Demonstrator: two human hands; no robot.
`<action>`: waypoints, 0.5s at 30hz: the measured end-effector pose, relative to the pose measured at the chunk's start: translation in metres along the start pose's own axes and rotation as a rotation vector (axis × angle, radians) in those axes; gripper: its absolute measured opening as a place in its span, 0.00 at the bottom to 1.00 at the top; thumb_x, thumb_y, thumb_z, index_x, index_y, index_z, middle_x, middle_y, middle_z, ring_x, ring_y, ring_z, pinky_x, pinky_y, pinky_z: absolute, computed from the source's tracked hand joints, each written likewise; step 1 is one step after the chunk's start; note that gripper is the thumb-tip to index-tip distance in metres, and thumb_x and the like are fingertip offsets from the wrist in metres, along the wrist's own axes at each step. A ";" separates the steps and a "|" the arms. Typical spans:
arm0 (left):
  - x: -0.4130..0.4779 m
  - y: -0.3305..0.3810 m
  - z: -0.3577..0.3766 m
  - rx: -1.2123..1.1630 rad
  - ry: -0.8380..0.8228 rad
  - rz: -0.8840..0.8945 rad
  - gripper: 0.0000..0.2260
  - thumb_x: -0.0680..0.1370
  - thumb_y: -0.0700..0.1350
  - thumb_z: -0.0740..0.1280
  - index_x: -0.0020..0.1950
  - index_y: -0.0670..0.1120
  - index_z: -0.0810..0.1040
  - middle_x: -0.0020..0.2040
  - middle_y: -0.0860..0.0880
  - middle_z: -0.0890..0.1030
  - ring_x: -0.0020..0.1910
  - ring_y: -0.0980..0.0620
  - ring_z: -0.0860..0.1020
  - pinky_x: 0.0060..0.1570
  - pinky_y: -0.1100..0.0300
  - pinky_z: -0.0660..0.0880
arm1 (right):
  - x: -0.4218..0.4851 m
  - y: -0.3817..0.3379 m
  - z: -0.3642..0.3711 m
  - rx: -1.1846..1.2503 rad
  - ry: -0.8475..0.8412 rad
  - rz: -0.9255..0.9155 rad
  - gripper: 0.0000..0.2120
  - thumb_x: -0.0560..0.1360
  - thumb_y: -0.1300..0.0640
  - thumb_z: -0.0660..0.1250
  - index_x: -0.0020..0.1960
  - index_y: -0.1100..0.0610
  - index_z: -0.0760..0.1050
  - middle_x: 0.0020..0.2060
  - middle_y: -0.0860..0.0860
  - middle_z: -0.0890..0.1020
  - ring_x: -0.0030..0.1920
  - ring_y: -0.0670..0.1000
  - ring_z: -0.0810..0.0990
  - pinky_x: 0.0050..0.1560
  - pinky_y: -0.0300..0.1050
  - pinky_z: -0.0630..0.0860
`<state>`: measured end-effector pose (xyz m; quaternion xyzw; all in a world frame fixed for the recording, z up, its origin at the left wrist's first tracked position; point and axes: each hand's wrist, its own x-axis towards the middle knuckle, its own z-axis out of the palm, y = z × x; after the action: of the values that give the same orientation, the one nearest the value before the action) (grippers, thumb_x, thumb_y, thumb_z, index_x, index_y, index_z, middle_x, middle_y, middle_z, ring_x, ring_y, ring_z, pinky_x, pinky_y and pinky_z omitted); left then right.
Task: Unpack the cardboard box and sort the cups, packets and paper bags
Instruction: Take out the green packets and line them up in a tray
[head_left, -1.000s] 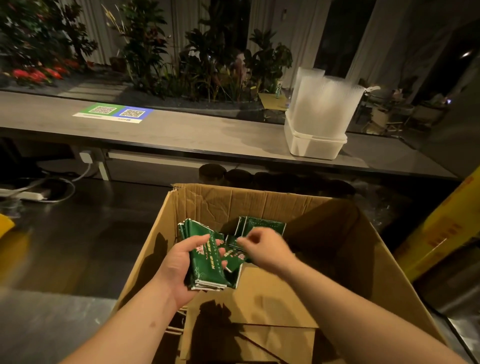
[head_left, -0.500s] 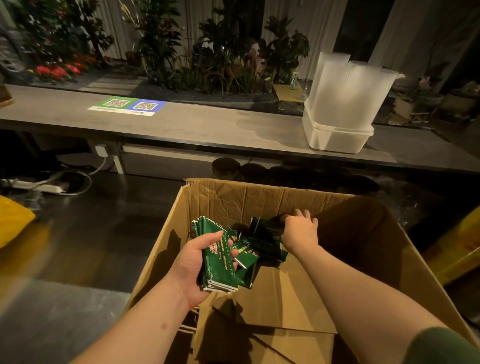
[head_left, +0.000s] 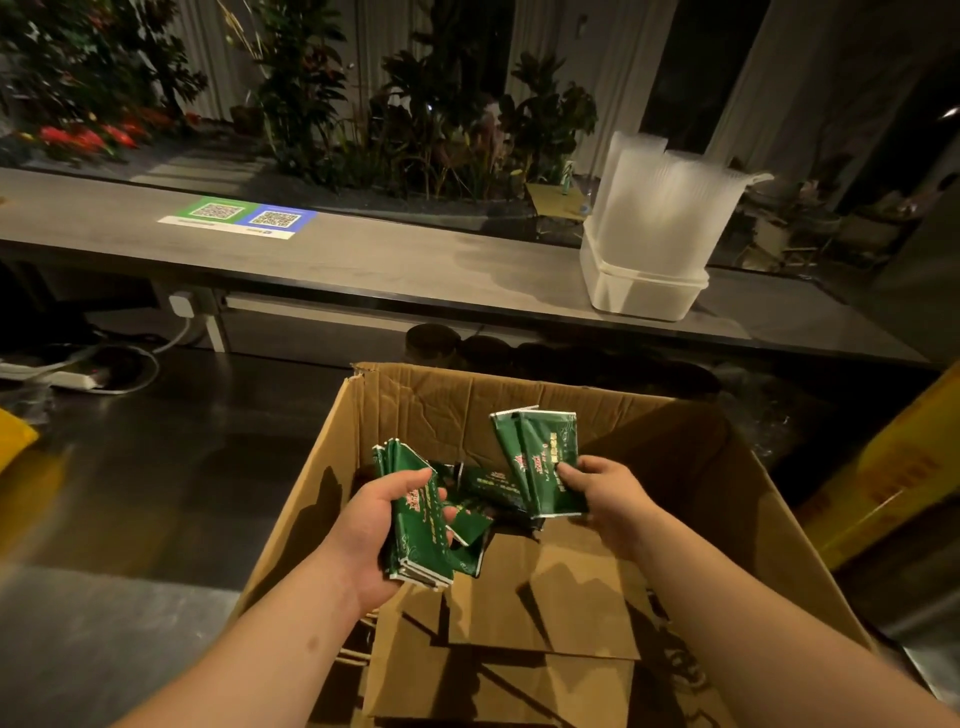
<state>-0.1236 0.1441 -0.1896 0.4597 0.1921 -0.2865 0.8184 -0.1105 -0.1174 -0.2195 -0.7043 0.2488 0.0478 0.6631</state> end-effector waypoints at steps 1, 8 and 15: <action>-0.001 0.000 0.001 0.007 -0.009 -0.005 0.23 0.73 0.48 0.71 0.64 0.36 0.79 0.45 0.39 0.82 0.45 0.41 0.79 0.50 0.46 0.77 | -0.009 0.000 0.004 0.060 -0.047 0.039 0.09 0.82 0.58 0.66 0.57 0.62 0.80 0.50 0.59 0.87 0.49 0.56 0.87 0.49 0.50 0.80; -0.012 0.001 0.003 0.042 -0.144 -0.006 0.20 0.77 0.49 0.67 0.64 0.40 0.81 0.61 0.34 0.82 0.60 0.33 0.81 0.69 0.35 0.70 | -0.055 0.003 0.047 0.076 -0.211 0.069 0.11 0.83 0.55 0.65 0.59 0.60 0.80 0.47 0.54 0.87 0.45 0.51 0.82 0.43 0.46 0.74; -0.010 0.001 -0.001 0.008 -0.156 0.011 0.21 0.75 0.46 0.66 0.67 0.38 0.79 0.62 0.33 0.81 0.63 0.30 0.78 0.68 0.36 0.71 | -0.064 0.009 0.072 -0.033 -0.206 0.076 0.17 0.83 0.46 0.64 0.55 0.60 0.82 0.42 0.52 0.85 0.42 0.50 0.81 0.40 0.45 0.73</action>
<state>-0.1308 0.1485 -0.1835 0.4402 0.1241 -0.3177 0.8306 -0.1511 -0.0302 -0.2107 -0.6967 0.2053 0.1492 0.6710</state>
